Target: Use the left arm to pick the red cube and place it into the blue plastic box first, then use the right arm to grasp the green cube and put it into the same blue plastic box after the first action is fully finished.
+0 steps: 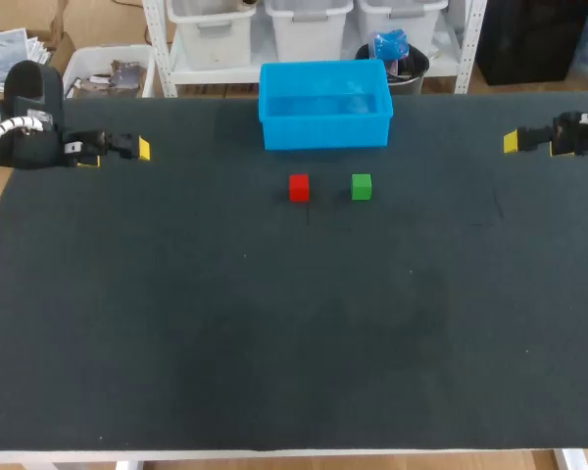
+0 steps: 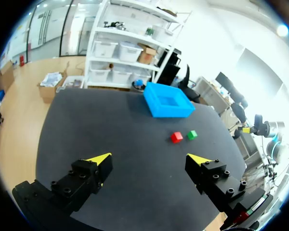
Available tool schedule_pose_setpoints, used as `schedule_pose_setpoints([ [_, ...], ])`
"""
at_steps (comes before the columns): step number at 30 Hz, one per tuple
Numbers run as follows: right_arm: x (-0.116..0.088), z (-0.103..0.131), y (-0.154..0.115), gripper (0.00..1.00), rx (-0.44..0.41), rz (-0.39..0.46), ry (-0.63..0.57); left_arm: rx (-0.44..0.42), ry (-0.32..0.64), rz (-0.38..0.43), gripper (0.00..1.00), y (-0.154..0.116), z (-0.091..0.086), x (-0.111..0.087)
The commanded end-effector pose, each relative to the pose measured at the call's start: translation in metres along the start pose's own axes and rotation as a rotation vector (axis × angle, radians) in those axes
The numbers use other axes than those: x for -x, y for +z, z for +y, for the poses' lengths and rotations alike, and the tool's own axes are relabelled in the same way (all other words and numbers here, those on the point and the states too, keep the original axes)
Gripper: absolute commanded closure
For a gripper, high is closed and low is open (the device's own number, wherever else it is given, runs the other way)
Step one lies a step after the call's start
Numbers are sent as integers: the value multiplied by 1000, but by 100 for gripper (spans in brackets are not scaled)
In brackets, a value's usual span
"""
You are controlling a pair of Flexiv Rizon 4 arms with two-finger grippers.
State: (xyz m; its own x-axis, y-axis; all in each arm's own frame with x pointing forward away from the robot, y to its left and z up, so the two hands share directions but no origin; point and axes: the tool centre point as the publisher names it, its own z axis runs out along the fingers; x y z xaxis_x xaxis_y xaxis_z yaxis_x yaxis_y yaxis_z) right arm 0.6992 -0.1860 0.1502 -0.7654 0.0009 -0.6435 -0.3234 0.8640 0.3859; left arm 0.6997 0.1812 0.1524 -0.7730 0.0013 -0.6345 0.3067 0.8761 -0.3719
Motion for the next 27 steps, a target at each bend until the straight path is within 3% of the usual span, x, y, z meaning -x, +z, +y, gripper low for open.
schedule_pose_setpoints([
  [1, 0, 0, 1, 0, -1, 1, 0, -10, 2, -4, 0, 0, 2, -1],
  [5, 0, 0, 1, 0, -1, 1, 0, 51, 7, 70, 0, 11, -3, 3],
  [8, 0, 0, 1, 0, -1, 1, 0, 133, 25, 132, 0, 27, -18, 9],
  [17, 0, 0, 1, 0, -1, 1, 0, 258, 96, 243, 0, 67, -68, 18],
  [27, 0, 0, 1, 0, -1, 1, 0, 258, 96, 243, 0, 67, -68, 18],
])
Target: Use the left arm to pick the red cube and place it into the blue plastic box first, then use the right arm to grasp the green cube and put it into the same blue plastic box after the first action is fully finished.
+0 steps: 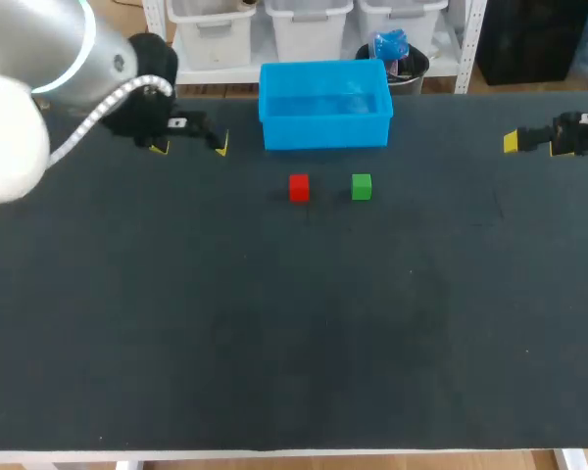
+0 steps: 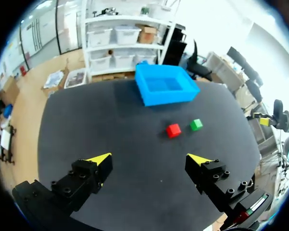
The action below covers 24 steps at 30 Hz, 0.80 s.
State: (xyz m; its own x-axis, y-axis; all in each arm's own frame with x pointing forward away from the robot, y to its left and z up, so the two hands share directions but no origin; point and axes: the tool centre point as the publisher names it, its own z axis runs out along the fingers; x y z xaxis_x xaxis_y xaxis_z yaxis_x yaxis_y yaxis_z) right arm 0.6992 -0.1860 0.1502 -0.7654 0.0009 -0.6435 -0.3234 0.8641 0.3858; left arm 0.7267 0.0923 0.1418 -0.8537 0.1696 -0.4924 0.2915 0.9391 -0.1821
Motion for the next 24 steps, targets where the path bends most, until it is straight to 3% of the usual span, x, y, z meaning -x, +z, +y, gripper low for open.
schedule_pose_setpoints([
  [1, 0, 0, 1, 0, -1, 0, 0, 77, 0, 29, 0, 1, -3, 5],
  [12, 0, 0, 1, 0, -1, 0, 0, 77, 0, 29, 0, 1, -3, 5],
  [18, 0, 0, 1, 0, -1, 0, 0, 183, -26, 109, 0, 25, -27, 21],
  [24, 0, 0, 1, 0, -1, 0, 0, 198, -86, 140, 0, 51, -51, 32],
])
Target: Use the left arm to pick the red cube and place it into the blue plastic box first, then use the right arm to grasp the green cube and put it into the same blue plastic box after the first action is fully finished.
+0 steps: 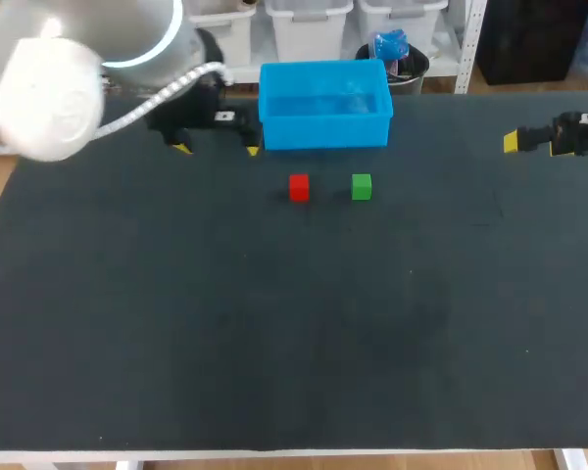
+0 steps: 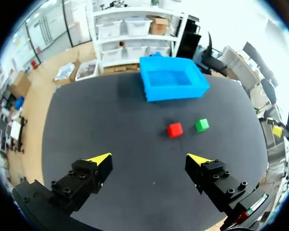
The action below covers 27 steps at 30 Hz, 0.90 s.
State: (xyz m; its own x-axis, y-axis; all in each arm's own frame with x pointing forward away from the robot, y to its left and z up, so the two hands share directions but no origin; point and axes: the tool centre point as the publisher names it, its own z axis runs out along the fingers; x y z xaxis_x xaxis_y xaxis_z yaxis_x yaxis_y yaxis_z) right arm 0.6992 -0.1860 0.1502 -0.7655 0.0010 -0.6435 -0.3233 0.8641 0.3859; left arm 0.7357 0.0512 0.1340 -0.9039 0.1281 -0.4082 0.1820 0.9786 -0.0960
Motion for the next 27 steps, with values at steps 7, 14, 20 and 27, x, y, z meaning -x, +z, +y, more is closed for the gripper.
schedule_pose_setpoints([
  [7, 0, 0, 1, 0, -1, 1, -1, 125, -69, 90, 0, 42, -45, 26],
  [14, 0, 0, 1, 0, -1, 1, -1, 177, -118, 118, 0, 51, -53, 26],
  [20, 0, 0, 1, 0, -1, 1, -1, 153, -138, 125, 0, 63, -62, 25],
  [27, 0, 0, 1, 0, -1, 1, -1, 119, -126, 134, 0, 85, -71, 22],
])
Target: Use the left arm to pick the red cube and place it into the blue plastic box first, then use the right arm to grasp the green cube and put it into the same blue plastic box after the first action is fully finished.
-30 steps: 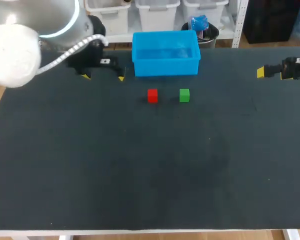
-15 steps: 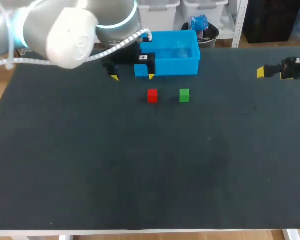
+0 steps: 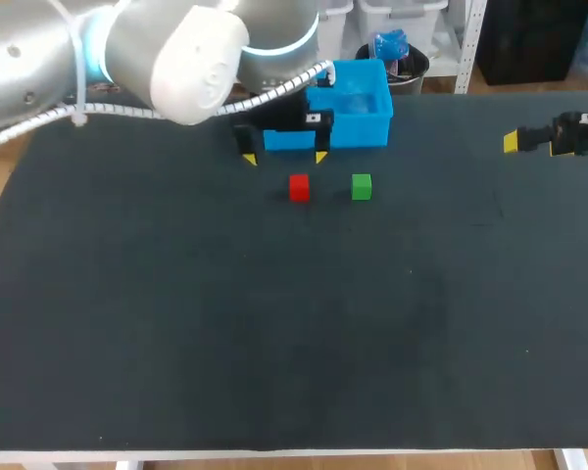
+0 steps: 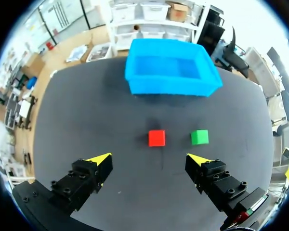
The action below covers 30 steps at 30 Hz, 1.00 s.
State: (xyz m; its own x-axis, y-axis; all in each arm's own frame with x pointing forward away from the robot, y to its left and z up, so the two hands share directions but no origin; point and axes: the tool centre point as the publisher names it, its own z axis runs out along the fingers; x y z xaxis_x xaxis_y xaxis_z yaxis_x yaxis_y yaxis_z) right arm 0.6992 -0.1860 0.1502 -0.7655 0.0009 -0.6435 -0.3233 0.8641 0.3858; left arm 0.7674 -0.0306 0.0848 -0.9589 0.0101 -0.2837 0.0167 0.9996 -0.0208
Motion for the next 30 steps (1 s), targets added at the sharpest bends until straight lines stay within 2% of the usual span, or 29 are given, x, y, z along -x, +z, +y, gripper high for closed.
schedule_pose_setpoints([
  [1, 0, 0, 1, 0, -1, 0, 0, -9, 7, 11, 0, 17, -5, 4],
  [22, 0, 0, 1, 0, -1, 0, 0, -29, 21, 59, 0, 72, -9, 0],
  [30, 0, 0, 1, 0, -1, 0, 0, -18, 24, 64, 0, 82, -10, 3],
])
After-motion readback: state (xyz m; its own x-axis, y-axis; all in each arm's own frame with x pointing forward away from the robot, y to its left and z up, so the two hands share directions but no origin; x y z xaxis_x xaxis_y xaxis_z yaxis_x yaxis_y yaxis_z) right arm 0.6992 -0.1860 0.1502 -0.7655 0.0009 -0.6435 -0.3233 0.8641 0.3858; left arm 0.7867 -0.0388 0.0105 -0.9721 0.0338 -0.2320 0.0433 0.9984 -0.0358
